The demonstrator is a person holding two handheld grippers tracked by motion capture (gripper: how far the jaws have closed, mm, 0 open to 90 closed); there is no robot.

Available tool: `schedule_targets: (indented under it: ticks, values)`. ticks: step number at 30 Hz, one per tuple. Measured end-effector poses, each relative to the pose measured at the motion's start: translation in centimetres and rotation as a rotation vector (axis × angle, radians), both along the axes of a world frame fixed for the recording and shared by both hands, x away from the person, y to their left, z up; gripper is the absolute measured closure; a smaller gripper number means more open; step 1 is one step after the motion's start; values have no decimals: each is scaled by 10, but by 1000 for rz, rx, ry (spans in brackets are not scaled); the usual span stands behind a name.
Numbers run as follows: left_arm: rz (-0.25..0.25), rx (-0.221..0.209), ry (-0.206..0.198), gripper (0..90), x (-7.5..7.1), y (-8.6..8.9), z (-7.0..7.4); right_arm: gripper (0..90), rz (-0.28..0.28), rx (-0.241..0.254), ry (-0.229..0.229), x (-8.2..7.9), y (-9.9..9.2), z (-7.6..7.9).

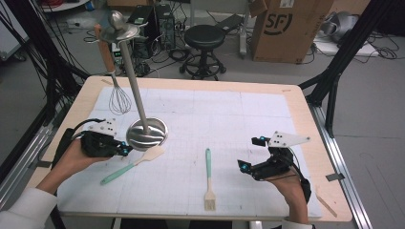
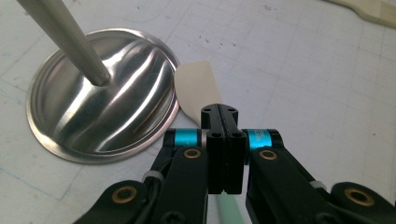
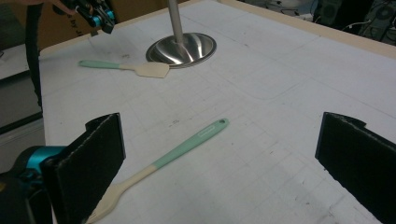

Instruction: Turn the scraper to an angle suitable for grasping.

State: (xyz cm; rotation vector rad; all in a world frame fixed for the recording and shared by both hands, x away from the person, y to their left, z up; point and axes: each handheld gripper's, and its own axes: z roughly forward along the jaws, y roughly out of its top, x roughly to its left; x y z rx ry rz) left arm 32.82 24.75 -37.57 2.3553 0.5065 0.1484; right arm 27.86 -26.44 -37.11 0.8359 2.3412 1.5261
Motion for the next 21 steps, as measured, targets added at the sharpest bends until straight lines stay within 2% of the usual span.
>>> schedule_targets:
  ticks: [4, 10, 21]
  values:
    - [5, 28, 16, 899, 3, -5, -6, 0, 1, 1, -1, 0, 0, 0]
    - [-17, 76, 37, 899, 8, -13, -15, 0, 4, -1, -4, 1, 1, 0]
    - [-17, 134, 67, 899, 17, -21, -27, 0, 10, -5, 0, 1, 3, -1]
